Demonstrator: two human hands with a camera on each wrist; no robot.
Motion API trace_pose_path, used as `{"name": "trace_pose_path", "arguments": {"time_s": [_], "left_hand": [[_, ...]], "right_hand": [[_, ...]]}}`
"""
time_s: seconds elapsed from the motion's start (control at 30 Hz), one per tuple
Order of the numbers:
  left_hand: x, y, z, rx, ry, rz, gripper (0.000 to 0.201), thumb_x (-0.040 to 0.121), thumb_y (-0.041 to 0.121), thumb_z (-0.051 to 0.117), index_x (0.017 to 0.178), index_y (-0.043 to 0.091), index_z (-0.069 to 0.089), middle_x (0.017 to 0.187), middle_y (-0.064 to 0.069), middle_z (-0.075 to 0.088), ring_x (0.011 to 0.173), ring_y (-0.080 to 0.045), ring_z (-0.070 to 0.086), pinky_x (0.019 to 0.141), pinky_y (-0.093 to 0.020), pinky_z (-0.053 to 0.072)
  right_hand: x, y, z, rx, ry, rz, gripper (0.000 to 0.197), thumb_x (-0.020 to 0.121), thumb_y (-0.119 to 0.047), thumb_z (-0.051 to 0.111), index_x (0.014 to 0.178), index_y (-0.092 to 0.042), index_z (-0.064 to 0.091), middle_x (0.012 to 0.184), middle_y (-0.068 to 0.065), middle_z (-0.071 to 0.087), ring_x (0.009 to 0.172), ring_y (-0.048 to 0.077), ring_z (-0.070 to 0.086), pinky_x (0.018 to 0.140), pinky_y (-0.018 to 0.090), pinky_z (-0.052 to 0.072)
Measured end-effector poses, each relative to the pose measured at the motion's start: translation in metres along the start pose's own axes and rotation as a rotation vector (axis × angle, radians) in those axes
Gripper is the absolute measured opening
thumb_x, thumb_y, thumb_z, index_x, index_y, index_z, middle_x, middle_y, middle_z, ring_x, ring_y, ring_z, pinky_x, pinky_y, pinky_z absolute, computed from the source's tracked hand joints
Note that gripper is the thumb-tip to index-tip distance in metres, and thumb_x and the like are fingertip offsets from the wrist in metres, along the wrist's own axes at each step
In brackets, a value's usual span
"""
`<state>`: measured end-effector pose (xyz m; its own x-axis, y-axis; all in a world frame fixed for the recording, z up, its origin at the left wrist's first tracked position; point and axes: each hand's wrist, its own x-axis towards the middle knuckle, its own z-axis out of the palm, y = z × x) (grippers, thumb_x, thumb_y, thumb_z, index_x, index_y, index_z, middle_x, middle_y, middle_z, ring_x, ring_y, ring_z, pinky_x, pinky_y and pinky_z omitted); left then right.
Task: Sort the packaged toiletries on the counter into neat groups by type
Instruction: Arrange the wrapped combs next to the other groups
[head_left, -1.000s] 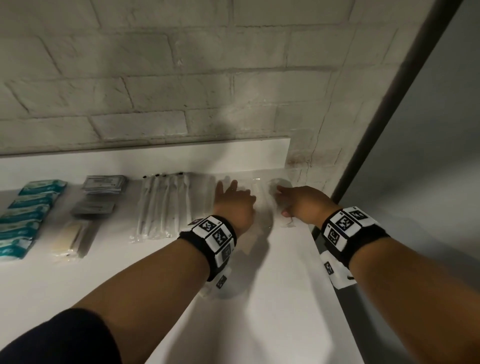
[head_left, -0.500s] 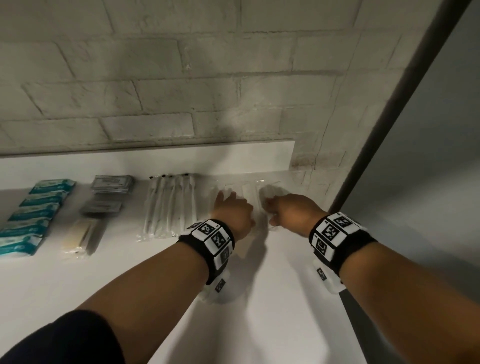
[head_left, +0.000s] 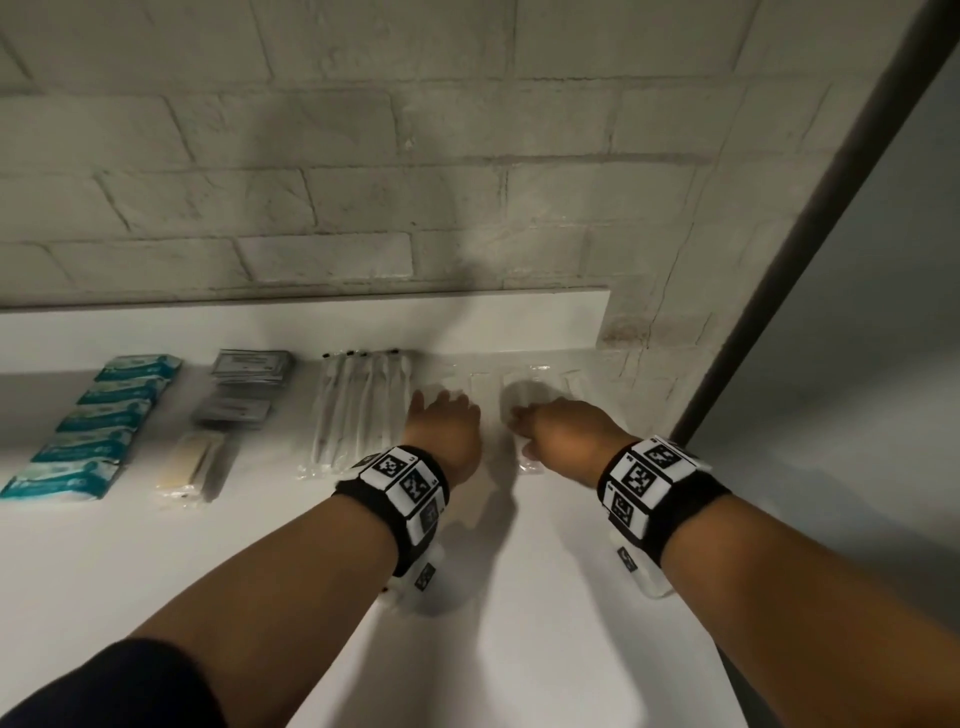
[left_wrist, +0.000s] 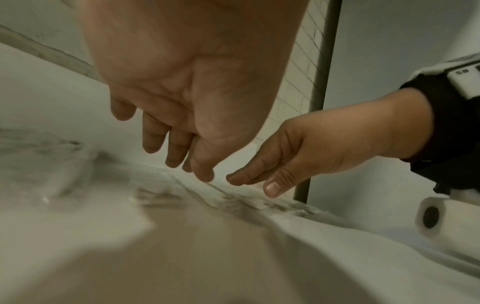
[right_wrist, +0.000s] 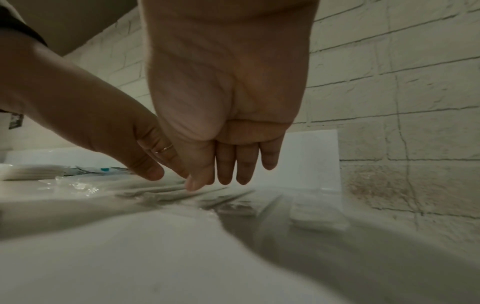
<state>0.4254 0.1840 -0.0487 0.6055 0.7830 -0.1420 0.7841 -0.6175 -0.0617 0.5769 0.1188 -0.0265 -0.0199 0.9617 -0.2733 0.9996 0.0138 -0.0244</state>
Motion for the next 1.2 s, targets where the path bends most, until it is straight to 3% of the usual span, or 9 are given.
{"name": "trace_pose_path", "arguments": {"time_s": [0.1, 0.23, 0.5, 0.63, 0.77, 0.87, 0.97, 1.07, 1.2], "left_hand": [[-0.006, -0.016, -0.005, 0.035, -0.094, -0.047, 0.053, 0.095, 0.020, 0.035, 0.148, 0.018, 0.030, 0.158, -0.001, 0.026, 0.148, -0.029, 0.011, 0.116, -0.057, 0.002], [-0.011, -0.023, -0.008, 0.037, -0.196, -0.053, 0.051, 0.099, 0.024, 0.030, 0.150, 0.021, 0.027, 0.159, 0.002, 0.023, 0.149, -0.032, 0.004, 0.116, -0.059, -0.003], [-0.012, -0.026, -0.008, 0.041, -0.187, -0.044, 0.051, 0.098, 0.025, 0.034, 0.149, 0.021, 0.029, 0.156, 0.002, 0.030, 0.148, -0.034, 0.005, 0.115, -0.060, -0.003], [-0.013, -0.017, -0.007, 0.026, -0.070, 0.021, 0.054, 0.097, 0.023, 0.037, 0.150, 0.021, 0.025, 0.158, 0.000, 0.027, 0.148, -0.035, 0.003, 0.115, -0.059, -0.003], [-0.016, 0.002, -0.008, 0.033, -0.056, 0.170, 0.049, 0.100, 0.028, 0.035, 0.149, 0.025, 0.031, 0.157, 0.002, 0.030, 0.148, -0.035, 0.004, 0.117, -0.056, -0.003], [-0.015, 0.006, -0.009, 0.030, -0.111, 0.147, 0.045, 0.099, 0.026, 0.035, 0.143, 0.026, 0.042, 0.153, 0.002, 0.036, 0.148, -0.035, 0.004, 0.116, -0.057, -0.005], [-0.012, 0.010, -0.009, 0.027, -0.074, 0.144, 0.047, 0.098, 0.028, 0.038, 0.144, 0.025, 0.039, 0.152, 0.000, 0.038, 0.148, -0.035, 0.004, 0.116, -0.056, -0.005], [-0.009, 0.024, -0.009, 0.013, -0.067, 0.214, 0.049, 0.098, 0.032, 0.040, 0.146, 0.028, 0.034, 0.155, 0.001, 0.033, 0.148, -0.035, 0.003, 0.116, -0.056, -0.004], [-0.006, 0.036, -0.008, -0.010, -0.102, 0.223, 0.038, 0.097, 0.031, 0.042, 0.134, 0.031, 0.052, 0.149, 0.005, 0.044, 0.148, -0.035, 0.004, 0.115, -0.056, -0.007]], "right_hand": [[0.000, -0.014, -0.003, 0.007, 0.022, -0.058, 0.045, 0.097, -0.030, 0.048, 0.142, -0.027, 0.043, 0.145, 0.003, 0.047, 0.128, 0.030, 0.048, 0.107, 0.037, 0.039], [0.004, -0.030, -0.002, -0.034, -0.054, -0.089, 0.046, 0.098, -0.033, 0.046, 0.143, -0.024, 0.041, 0.149, 0.005, 0.042, 0.134, 0.025, 0.041, 0.116, 0.039, 0.018], [-0.002, -0.035, -0.007, -0.050, -0.100, -0.086, 0.050, 0.102, -0.029, 0.038, 0.150, -0.023, 0.028, 0.159, 0.001, 0.024, 0.146, 0.020, 0.023, 0.121, 0.044, 0.007], [-0.005, -0.027, -0.006, 0.028, -0.040, -0.033, 0.055, 0.100, -0.027, 0.039, 0.152, -0.022, 0.022, 0.161, -0.001, 0.015, 0.148, 0.019, 0.015, 0.119, 0.051, 0.009], [-0.006, -0.012, -0.001, 0.049, -0.117, 0.087, 0.050, 0.098, -0.022, 0.037, 0.148, -0.025, 0.034, 0.159, -0.003, 0.024, 0.147, 0.018, 0.016, 0.117, 0.057, 0.008], [-0.006, -0.011, 0.003, 0.076, -0.176, 0.084, 0.052, 0.098, -0.017, 0.038, 0.149, -0.025, 0.033, 0.159, -0.004, 0.022, 0.148, 0.017, 0.013, 0.117, 0.056, 0.003], [-0.008, -0.006, 0.002, 0.037, -0.166, 0.085, 0.050, 0.098, -0.018, 0.037, 0.148, -0.026, 0.034, 0.160, -0.004, 0.018, 0.148, 0.017, 0.013, 0.115, 0.059, 0.004], [-0.012, 0.004, 0.002, -0.006, -0.149, 0.181, 0.049, 0.095, -0.014, 0.037, 0.144, -0.018, 0.040, 0.153, 0.005, 0.035, 0.142, 0.023, 0.028, 0.114, 0.060, 0.009], [-0.013, 0.013, 0.008, 0.057, -0.155, 0.197, 0.049, 0.092, -0.011, 0.036, 0.140, -0.018, 0.045, 0.143, 0.008, 0.046, 0.136, 0.026, 0.037, 0.114, 0.061, 0.009]]}}
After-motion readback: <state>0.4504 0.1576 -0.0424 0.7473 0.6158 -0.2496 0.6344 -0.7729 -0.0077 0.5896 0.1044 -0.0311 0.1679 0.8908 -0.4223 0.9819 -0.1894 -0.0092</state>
